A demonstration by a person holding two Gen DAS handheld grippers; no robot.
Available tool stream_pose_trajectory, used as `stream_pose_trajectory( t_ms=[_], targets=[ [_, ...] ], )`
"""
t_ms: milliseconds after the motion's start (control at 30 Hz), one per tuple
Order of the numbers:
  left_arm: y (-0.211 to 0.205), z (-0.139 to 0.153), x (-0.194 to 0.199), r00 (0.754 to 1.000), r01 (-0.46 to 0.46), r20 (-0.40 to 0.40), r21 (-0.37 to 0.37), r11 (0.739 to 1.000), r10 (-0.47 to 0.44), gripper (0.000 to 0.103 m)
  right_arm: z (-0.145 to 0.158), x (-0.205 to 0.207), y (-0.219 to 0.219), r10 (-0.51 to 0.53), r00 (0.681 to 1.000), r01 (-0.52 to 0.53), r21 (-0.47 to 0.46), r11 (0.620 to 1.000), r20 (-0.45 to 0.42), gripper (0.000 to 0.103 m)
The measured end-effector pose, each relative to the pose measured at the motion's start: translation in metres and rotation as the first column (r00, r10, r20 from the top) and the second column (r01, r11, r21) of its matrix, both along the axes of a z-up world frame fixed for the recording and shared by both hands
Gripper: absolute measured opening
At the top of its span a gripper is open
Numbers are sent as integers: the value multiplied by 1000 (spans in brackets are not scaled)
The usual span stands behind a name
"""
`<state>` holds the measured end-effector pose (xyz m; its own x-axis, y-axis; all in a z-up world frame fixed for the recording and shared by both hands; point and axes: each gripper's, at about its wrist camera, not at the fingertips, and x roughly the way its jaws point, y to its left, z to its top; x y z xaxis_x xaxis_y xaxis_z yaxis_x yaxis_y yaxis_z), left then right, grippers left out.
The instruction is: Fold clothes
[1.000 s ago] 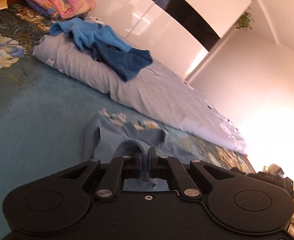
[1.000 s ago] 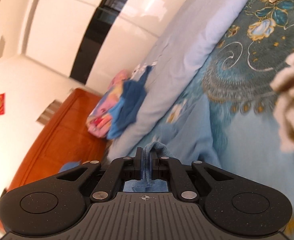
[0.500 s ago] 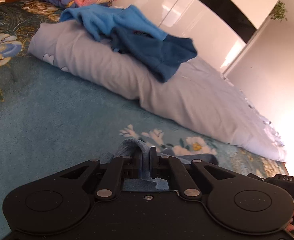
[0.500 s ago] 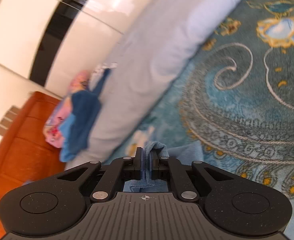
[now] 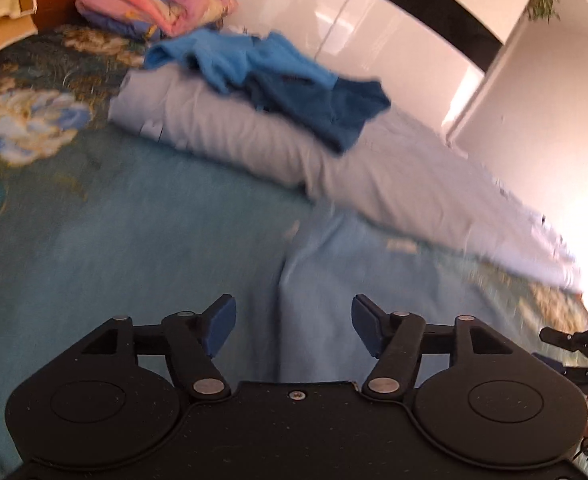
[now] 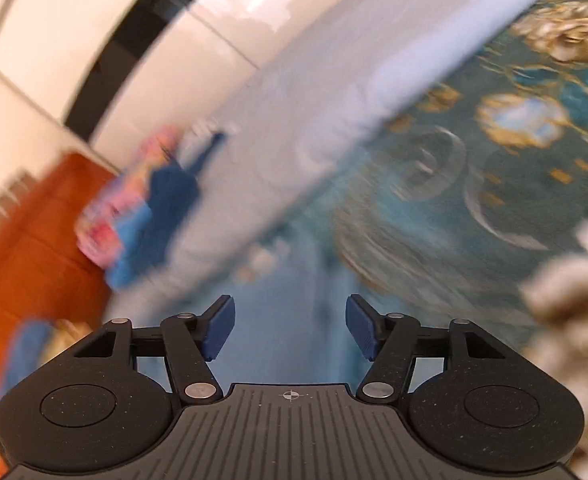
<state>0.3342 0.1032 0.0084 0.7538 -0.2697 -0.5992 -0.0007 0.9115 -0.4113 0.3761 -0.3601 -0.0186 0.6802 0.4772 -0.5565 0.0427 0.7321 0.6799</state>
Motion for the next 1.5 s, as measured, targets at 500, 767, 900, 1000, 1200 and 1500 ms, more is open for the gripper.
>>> stream_pose_trajectory(
  t_ms=[500,767,900,1000,1200,1500],
  targets=[
    [-14,-29,-16,995,-31,-102,-107,994,20,36,-18,-25,47,65,995,-64,11,998,-80,29],
    [-12,-14,-41,997,-10,-82,-110,994,1,9,-5,-45,41,69,996,-65,77,995,-55,10],
    [-9,2,-77,998,35,-53,-131,991,-43,9,5,-74,36,86,995,-83,70,994,-48,10],
    [-8,7,-111,994,83,-64,-164,983,-94,9,8,-106,26,84,995,-80,75,994,-59,10],
    [-14,-5,-179,977,174,-90,-188,967,-193,9,5,-186,5,67,994,-60,84,995,-84,10],
    [-21,-10,-192,984,138,-101,-108,984,-149,10,-12,-200,2,26,990,-17,66,998,-141,13]
  ],
)
